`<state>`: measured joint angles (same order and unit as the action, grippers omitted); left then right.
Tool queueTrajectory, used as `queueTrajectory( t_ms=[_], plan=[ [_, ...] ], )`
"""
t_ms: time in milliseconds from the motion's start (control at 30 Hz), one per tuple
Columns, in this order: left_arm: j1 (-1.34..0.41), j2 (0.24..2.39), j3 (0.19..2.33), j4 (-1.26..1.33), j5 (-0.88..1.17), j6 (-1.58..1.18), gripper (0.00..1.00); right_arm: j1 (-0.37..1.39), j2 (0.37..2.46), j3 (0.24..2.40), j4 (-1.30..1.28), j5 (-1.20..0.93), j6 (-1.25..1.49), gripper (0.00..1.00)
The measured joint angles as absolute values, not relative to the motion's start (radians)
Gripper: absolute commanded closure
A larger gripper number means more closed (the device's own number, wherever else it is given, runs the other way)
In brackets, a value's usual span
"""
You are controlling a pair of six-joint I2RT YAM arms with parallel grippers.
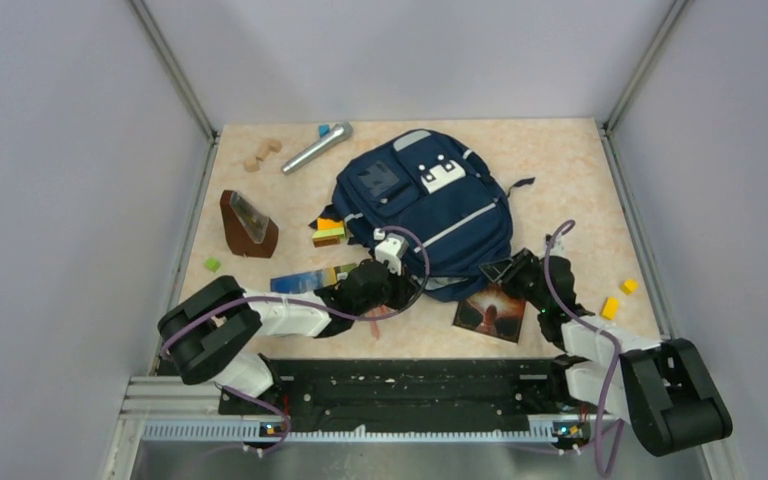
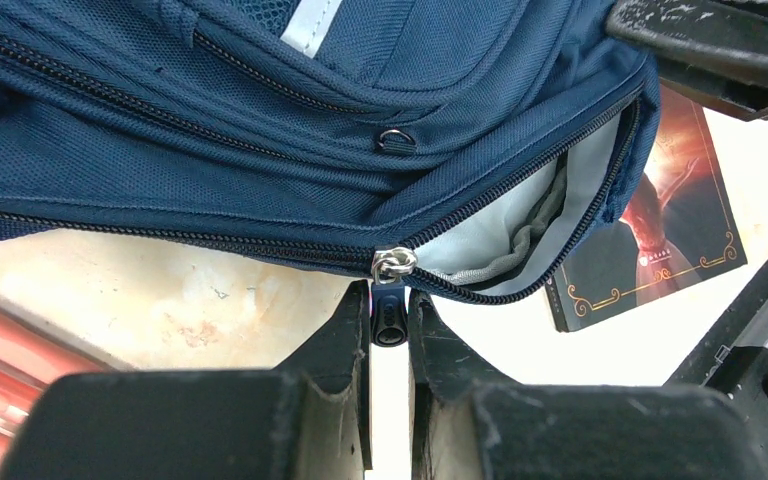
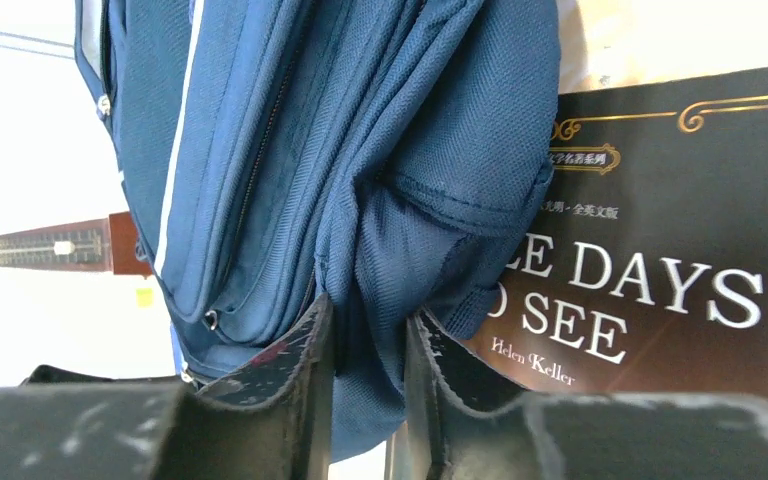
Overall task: Pack the student bag
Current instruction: Zip the student bag at the center of the board.
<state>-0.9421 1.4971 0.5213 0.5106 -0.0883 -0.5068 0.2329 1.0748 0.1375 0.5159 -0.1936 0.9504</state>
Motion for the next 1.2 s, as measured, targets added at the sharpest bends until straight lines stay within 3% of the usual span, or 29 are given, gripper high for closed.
queueTrajectory(
  t_ms=[100,1200],
  plan=[
    [-0.942,1.493,0.521,0.505,-0.09,-0.516,1.0,0.257,1.1,0.138,0.538,-0.179,0.967,1.0],
    [-1.047,1.603,0.648,0.5,-0.079,-0.639,1.0,0.3,1.113,0.116,0.602,-0.046,1.015,1.0]
  ],
)
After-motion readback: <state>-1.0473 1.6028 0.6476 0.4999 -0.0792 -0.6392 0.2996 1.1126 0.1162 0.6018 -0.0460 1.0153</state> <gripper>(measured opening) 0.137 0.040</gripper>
